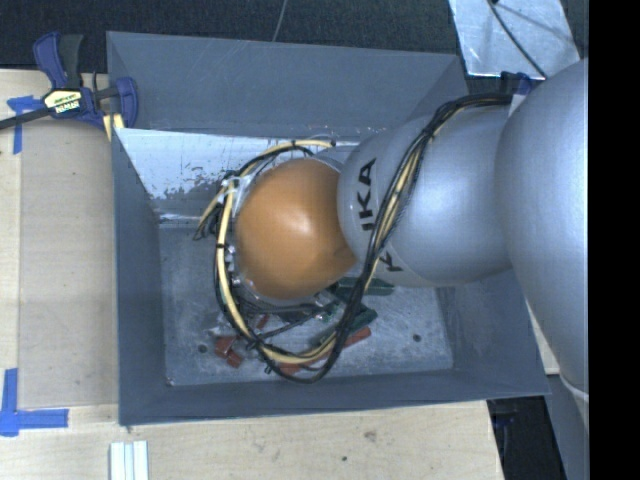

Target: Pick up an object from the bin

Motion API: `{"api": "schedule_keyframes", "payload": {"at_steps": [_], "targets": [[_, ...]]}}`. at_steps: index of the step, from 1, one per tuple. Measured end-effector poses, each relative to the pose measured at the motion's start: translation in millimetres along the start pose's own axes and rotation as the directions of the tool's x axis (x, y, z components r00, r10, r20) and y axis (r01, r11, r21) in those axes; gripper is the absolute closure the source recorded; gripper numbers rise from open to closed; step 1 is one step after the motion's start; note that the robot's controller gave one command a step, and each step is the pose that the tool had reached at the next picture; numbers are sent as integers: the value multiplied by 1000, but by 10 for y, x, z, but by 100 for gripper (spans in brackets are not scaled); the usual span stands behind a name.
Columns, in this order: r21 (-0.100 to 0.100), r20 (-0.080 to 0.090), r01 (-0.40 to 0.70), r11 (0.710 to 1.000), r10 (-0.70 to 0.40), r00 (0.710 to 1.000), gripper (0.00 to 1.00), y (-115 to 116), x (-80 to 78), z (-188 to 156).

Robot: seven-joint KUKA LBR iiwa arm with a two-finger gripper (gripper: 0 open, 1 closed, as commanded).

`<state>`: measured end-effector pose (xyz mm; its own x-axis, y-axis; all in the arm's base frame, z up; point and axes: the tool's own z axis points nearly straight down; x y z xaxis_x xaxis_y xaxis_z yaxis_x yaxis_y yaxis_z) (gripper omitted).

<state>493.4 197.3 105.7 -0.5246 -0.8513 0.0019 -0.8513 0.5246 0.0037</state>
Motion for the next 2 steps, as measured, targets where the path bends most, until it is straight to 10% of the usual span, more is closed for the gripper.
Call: {"api": "schedule_keyframes", "payload": {"at_steps": [2], "targets": [[5,5,-2,1000,2,1000,100,-13,-12,-287]]}}
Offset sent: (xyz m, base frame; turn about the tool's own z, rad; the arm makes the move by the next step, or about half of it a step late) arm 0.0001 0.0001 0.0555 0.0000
